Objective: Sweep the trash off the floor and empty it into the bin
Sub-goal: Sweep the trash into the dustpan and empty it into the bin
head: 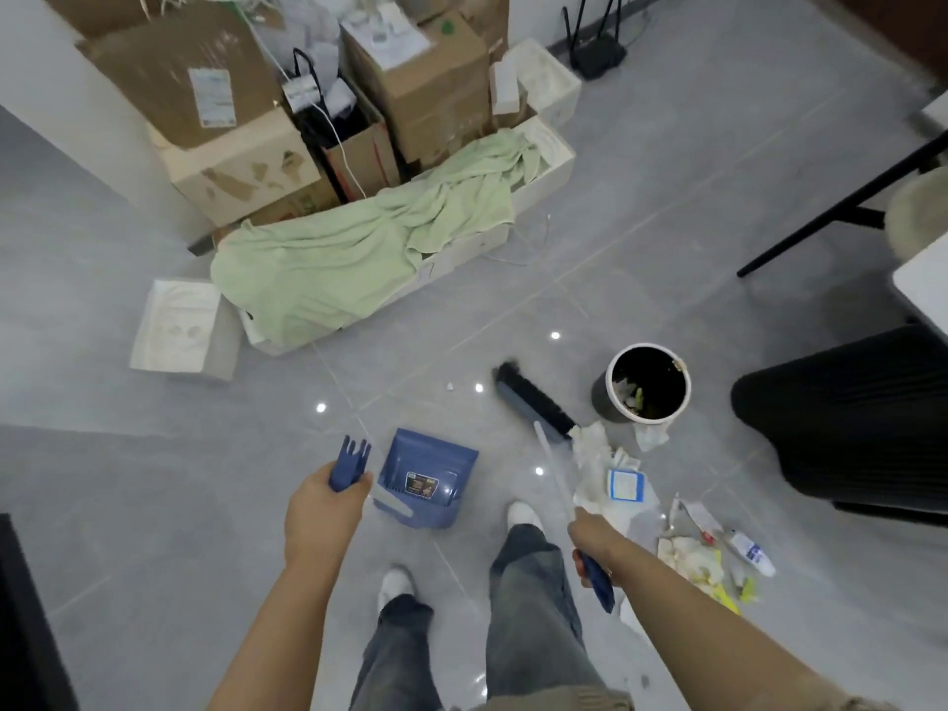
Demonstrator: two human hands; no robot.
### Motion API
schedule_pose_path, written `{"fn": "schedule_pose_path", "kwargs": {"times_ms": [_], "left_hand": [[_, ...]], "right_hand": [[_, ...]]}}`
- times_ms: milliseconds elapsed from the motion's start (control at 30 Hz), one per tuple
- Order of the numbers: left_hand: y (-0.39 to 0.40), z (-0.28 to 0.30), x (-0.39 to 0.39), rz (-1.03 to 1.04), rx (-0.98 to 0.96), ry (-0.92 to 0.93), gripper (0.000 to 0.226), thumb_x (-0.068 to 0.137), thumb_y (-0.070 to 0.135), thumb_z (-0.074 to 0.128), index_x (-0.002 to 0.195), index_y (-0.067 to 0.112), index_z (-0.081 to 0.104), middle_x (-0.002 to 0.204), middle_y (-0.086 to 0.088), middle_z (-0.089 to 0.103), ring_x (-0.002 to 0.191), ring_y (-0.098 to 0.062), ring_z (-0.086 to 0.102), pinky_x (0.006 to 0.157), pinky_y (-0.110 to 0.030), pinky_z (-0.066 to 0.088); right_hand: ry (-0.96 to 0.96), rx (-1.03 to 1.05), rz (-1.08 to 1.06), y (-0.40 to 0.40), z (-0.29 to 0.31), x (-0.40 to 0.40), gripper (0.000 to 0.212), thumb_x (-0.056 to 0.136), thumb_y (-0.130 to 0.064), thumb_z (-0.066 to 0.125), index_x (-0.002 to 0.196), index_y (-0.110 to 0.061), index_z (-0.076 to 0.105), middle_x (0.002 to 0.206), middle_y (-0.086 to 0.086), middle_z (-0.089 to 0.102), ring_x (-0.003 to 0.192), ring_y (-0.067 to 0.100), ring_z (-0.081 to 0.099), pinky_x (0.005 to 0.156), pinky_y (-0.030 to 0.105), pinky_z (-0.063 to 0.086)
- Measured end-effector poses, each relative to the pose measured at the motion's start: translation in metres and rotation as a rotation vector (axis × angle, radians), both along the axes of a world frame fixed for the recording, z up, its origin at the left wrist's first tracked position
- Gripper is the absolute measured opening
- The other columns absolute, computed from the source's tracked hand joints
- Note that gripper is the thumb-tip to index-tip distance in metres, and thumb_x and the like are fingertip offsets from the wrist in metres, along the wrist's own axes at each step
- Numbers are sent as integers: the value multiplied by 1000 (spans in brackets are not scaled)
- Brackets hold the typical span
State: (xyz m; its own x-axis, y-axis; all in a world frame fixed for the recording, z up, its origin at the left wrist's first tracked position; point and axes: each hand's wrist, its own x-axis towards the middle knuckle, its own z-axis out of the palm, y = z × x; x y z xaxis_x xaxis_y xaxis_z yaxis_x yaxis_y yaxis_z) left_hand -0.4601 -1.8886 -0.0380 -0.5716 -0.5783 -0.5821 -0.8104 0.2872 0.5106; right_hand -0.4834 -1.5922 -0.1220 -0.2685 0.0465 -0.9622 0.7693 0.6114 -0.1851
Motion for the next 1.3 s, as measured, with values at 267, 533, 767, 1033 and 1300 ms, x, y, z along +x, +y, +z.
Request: {"fn": "schedule_pose_path", "kwargs": {"times_ms": [267, 533, 767, 1033, 1300], "left_hand": [[-68, 5, 37, -144, 23, 21, 23, 88, 20, 61, 66, 20, 54, 58, -3, 56, 55, -18, 49, 50, -26, 33], [-130, 6, 66, -175, 50, 24, 30, 87, 23, 62, 60, 23, 50, 55, 1, 53, 54, -16, 48, 51, -26, 34], [-145, -10, 79, -307, 43, -18, 27, 86, 21, 60, 62, 28, 51, 55, 9, 49, 55, -12, 44, 50, -25, 31], [-152, -10, 86, -385, 78, -12, 24, 85, 20, 63, 64, 28, 55, 56, 8, 53, 55, -14, 48, 51, -25, 34], [-131, -7, 97, -569, 62, -37, 27, 86, 24, 61, 62, 28, 50, 57, 8, 50, 53, -10, 45, 49, -24, 32]], "right_hand": [[61, 12, -11, -72, 67, 47, 16, 92, -6, 32, 83, -13, 44, 60, 9, 46, 49, 18, 43, 49, 24, 40], [249, 69, 143, -154, 36, -24, 35, 91, -1, 26, 119, -3, 46, 61, 13, 47, 47, 21, 45, 44, 22, 38], [182, 161, 490, -171, -13, -24, 55, 93, -7, 28, 147, -14, 29, 82, 14, 50, 53, 22, 46, 44, 26, 39], [-6, 269, 584, -114, 29, 102, 62, 93, -14, 32, 152, -27, 17, 137, 12, 44, 71, 16, 48, 46, 21, 40], [53, 245, 403, -96, 93, 96, 61, 94, -8, 26, 150, -30, 22, 73, 0, 37, 49, 16, 39, 37, 19, 33]]}}
